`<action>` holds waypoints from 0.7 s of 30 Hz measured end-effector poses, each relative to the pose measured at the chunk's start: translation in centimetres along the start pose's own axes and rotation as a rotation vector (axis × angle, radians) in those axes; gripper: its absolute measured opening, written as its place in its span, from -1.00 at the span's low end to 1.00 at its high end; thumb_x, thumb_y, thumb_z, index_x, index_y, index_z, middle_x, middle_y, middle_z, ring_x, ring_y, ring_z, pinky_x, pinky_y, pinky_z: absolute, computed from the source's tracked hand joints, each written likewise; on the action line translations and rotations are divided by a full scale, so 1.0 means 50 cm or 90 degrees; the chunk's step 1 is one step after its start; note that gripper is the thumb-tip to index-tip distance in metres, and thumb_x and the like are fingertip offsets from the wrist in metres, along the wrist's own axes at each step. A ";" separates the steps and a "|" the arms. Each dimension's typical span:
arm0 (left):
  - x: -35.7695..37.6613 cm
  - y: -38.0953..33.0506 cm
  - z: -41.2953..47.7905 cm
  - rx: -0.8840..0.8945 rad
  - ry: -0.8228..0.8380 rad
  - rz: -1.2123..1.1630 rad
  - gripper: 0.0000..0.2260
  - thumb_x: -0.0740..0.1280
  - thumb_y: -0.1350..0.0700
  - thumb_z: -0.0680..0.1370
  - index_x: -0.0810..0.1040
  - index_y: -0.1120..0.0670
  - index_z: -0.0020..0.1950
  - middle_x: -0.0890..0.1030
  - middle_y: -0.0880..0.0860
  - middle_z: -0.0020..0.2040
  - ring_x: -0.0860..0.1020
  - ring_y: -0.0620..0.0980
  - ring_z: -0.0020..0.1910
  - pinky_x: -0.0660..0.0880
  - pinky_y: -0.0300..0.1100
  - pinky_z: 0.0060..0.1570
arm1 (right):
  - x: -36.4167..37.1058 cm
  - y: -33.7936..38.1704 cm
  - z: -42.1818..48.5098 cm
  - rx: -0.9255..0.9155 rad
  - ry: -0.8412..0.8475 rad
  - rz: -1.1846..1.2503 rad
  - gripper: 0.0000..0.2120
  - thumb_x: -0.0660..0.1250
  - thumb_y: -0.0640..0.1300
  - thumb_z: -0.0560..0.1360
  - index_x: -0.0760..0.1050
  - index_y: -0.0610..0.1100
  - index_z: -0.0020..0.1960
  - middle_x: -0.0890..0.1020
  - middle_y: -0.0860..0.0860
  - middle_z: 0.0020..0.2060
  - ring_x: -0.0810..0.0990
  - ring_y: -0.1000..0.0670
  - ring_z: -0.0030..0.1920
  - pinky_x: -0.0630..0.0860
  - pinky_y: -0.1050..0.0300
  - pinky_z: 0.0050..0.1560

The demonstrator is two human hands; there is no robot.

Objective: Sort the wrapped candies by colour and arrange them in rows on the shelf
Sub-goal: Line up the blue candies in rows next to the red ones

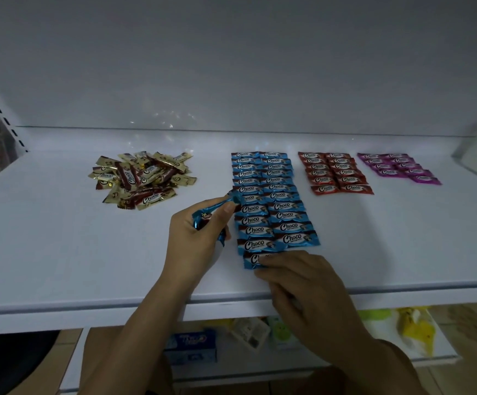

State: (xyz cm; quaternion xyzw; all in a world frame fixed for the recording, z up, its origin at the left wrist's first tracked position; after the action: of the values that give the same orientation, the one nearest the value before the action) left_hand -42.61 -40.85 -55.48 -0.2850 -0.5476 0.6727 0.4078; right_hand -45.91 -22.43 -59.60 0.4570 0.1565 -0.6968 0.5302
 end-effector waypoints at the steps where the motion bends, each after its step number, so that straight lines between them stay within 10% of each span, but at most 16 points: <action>1: 0.001 -0.004 -0.001 -0.001 0.001 0.000 -0.88 0.32 0.00 0.46 0.66 -0.16 -0.13 0.57 -0.01 -0.41 0.49 -0.13 -0.40 0.46 -0.31 -0.37 | 0.003 -0.001 -0.001 0.002 -0.008 0.008 -0.74 0.22 -0.07 0.51 0.60 -0.07 0.11 0.64 0.06 0.07 0.53 0.10 0.11 0.39 0.21 0.13; 6: 0.010 -0.043 -0.029 -0.108 0.015 -0.160 -0.81 0.32 -0.04 0.41 0.66 -0.02 -0.09 0.61 0.03 -0.33 0.44 -0.13 -0.45 0.32 -0.34 -0.50 | -0.006 0.011 0.001 0.058 -0.097 0.133 -0.73 0.16 0.04 0.58 0.53 -0.04 0.16 0.58 0.17 0.13 0.49 0.19 0.19 0.41 0.26 0.21; 12: 0.047 -0.068 -0.078 -0.149 0.164 -0.157 -0.64 0.31 -0.11 0.44 0.60 0.14 0.05 0.60 0.05 -0.34 0.42 -0.10 -0.51 0.32 -0.31 -0.54 | -0.075 0.061 0.063 0.309 -0.166 0.564 -0.81 0.31 0.09 0.50 0.60 -0.01 -0.07 0.67 0.18 -0.19 0.60 0.23 -0.13 0.46 0.43 -0.20; 21: 0.066 -0.042 -0.138 -0.155 0.107 -0.122 -0.68 0.30 -0.11 0.42 0.61 0.04 0.06 0.60 0.01 -0.33 0.46 -0.07 -0.49 0.35 -0.29 -0.52 | -0.052 0.078 0.016 0.466 -0.268 0.628 -0.85 0.31 0.03 0.40 0.64 0.04 -0.13 0.67 0.07 -0.28 0.57 0.13 -0.23 0.53 0.19 -0.23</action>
State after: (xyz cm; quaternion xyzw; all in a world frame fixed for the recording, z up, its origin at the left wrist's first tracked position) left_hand -38.04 -34.38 -54.89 -0.3338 -0.6136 0.5332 0.4773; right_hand -42.77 -22.94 -56.04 0.4800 -0.4265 -0.4546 0.6173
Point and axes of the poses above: each hand's wrist, its own z-axis towards the middle knuckle, its own x-axis out of the palm, y = z × x, the point moved 1 cm from there along z, towards the middle knuckle
